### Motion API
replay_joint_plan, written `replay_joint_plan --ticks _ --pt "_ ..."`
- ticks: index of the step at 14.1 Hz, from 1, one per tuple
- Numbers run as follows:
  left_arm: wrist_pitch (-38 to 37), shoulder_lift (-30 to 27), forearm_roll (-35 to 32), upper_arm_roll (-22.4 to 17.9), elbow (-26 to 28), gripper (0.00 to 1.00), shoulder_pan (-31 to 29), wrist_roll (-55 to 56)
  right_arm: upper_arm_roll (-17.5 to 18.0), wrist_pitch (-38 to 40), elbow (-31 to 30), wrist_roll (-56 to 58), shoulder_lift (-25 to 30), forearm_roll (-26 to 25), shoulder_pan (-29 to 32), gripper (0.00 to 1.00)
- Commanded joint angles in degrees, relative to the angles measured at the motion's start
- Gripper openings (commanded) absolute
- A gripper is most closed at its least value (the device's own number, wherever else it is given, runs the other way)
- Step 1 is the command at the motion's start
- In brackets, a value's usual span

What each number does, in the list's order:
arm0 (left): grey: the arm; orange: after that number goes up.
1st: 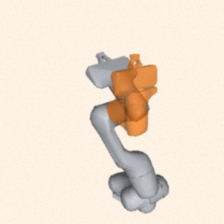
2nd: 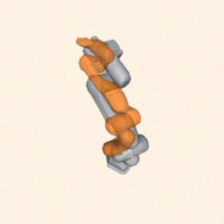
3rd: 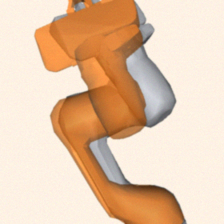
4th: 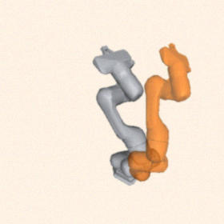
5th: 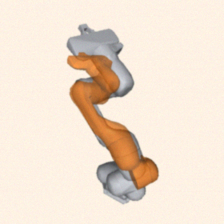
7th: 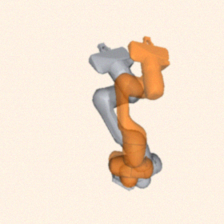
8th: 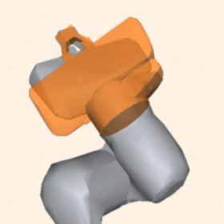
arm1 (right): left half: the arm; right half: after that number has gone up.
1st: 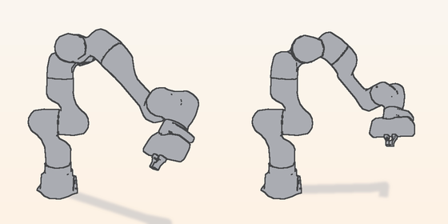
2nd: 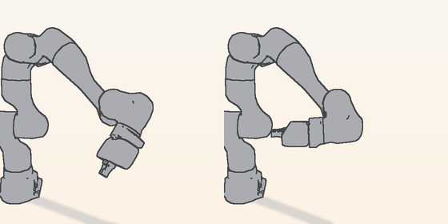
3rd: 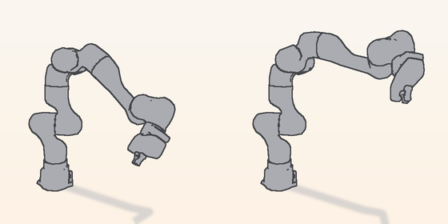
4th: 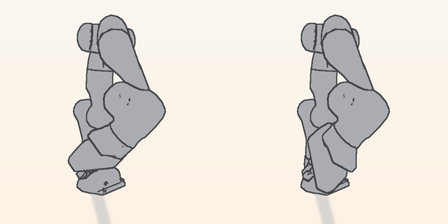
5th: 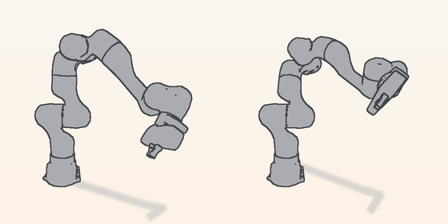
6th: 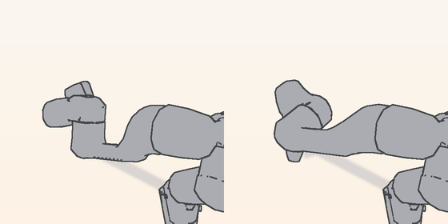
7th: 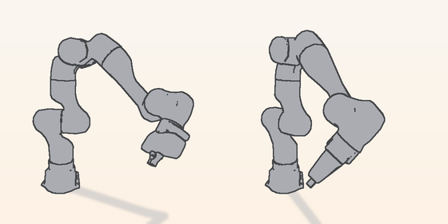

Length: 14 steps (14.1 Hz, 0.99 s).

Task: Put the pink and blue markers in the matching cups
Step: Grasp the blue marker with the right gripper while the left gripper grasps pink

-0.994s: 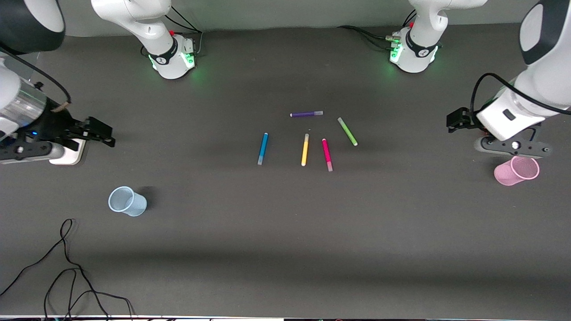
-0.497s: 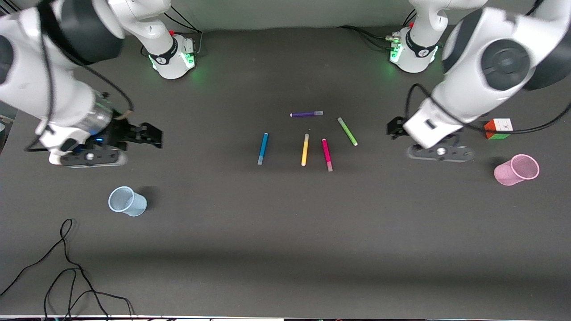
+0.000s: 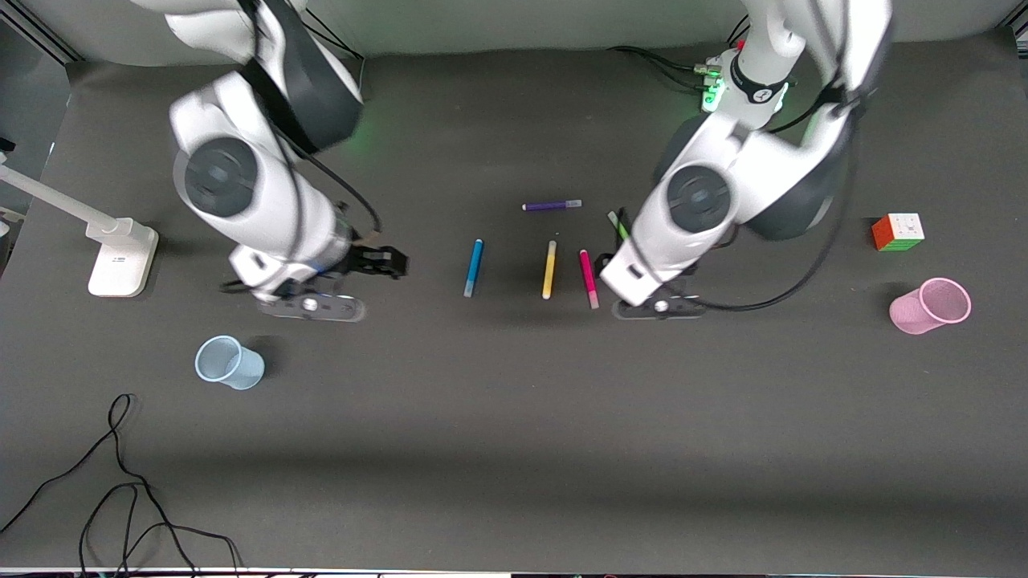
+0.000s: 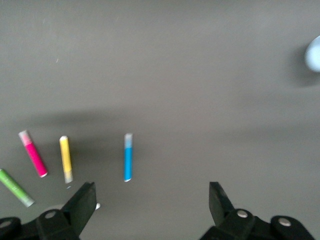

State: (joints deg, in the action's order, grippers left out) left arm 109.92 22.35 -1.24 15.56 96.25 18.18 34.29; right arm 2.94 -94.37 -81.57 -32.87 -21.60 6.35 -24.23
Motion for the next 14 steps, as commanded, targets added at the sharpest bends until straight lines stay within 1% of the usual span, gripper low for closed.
replay_joint_plan --ticks 1,4,6,7,9,11,12,14 --pt "5.54 3.57 -0.96 -0.62 3.31 0.99 1.76 1.39 0.05 0.68 3.09 -1.15 -5.64 6.03 0.42 1.00" --pt "16.25 5.68 -0.96 -0.62 10.16 0.99 1.95 1.48 0.22 -0.37 2.47 -1.41 -11.87 6.83 0.07 1.00" --pt "20.40 6.47 -0.96 -0.62 13.07 0.99 2.03 1.74 0.40 -2.31 1.94 -1.68 -14.34 6.83 -1.60 1.00" --pt "21.72 7.00 -0.96 -0.62 13.69 0.99 2.21 2.79 0.40 -2.75 1.85 -1.68 -16.09 6.83 -2.04 1.00" --pt "23.49 7.97 -0.96 -0.62 14.22 0.99 4.57 6.47 0.40 -5.55 0.63 -1.76 -18.30 7.09 -3.18 1.00" --pt "24.28 9.20 -0.96 -0.71 14.22 0.98 5.55 8.59 0.40 -12.90 -4.45 -1.68 -18.39 9.28 -3.19 1.00" --pt "24.28 9.55 -1.04 -0.71 14.40 0.98 5.81 8.69 0.40 -16.08 -6.48 -1.68 -18.57 9.82 -4.14 1.00" --pt "24.89 9.64 -1.31 -0.71 15.19 0.92 5.81 8.60 0.40 -17.78 -7.11 -1.68 -19.71 10.52 -4.94 1.00"
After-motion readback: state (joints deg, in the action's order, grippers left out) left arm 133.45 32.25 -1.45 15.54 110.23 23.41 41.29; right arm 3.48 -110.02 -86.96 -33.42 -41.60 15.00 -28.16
